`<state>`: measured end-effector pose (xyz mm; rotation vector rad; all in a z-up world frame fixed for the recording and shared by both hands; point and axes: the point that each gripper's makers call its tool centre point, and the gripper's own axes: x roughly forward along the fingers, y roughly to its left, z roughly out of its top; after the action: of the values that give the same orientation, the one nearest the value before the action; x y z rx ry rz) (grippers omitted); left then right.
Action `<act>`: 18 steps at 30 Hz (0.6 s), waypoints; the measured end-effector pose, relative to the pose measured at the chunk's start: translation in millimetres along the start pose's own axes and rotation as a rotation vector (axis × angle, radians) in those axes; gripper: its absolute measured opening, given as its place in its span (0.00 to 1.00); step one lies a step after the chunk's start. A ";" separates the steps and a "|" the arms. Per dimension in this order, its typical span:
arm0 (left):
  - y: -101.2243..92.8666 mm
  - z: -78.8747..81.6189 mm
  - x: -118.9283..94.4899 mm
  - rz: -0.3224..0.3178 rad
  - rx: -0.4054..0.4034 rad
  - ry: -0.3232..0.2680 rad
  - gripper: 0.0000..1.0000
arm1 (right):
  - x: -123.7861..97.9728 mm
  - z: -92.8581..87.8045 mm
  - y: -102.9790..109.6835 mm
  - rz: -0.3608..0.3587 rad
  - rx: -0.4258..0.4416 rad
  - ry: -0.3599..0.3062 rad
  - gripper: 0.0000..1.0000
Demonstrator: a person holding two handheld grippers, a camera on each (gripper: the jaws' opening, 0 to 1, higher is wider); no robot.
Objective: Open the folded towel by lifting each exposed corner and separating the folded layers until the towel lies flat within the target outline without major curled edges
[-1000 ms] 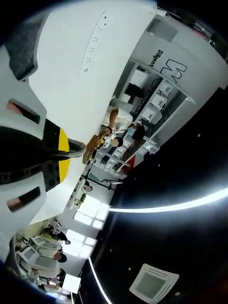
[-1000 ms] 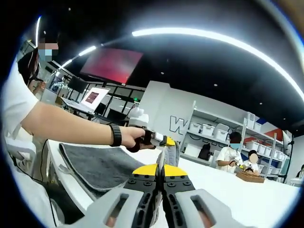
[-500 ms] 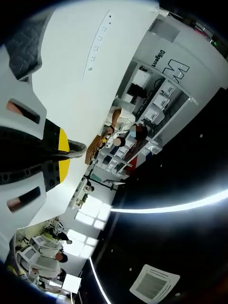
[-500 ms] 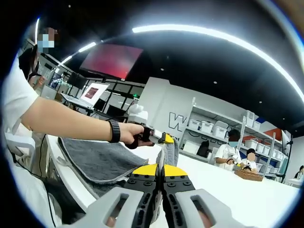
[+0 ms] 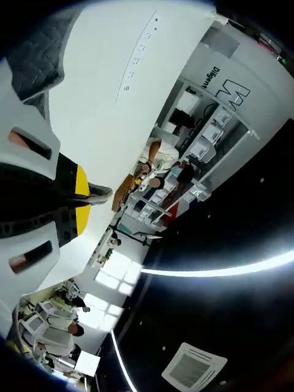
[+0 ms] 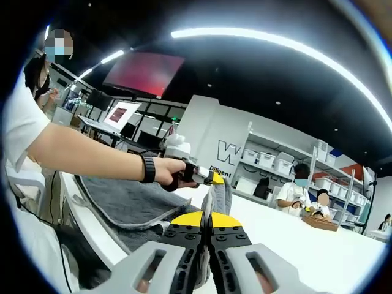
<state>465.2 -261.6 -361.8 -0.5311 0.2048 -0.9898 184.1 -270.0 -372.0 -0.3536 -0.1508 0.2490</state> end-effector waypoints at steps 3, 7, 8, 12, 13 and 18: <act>2.8 -5.8 0.5 0.003 -0.004 0.009 0.00 | -0.1 -3.2 -0.6 -0.001 0.003 0.008 0.00; 4.3 -8.7 1.6 0.004 -0.037 0.008 0.00 | -0.2 -5.3 -1.6 -0.006 0.000 0.015 0.00; 3.4 -8.0 1.5 0.004 -0.043 0.002 0.00 | 0.0 -5.1 -2.1 -0.007 -0.005 0.012 0.00; 6.4 -8.2 1.5 0.007 -0.037 0.014 0.00 | 0.7 -5.0 -5.3 -0.007 0.003 0.011 0.00; 5.8 -7.8 2.2 0.003 -0.048 0.008 0.00 | 0.9 -5.7 -5.6 -0.008 0.002 0.013 0.00; 8.1 -11.2 4.6 0.013 -0.046 0.020 0.00 | 1.4 -10.4 -5.5 -0.006 0.000 0.024 0.00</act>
<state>469.3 -265.6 -375.2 -0.5608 0.2493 -0.9799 188.6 -278.0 -379.5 -0.3563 -0.1285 0.2391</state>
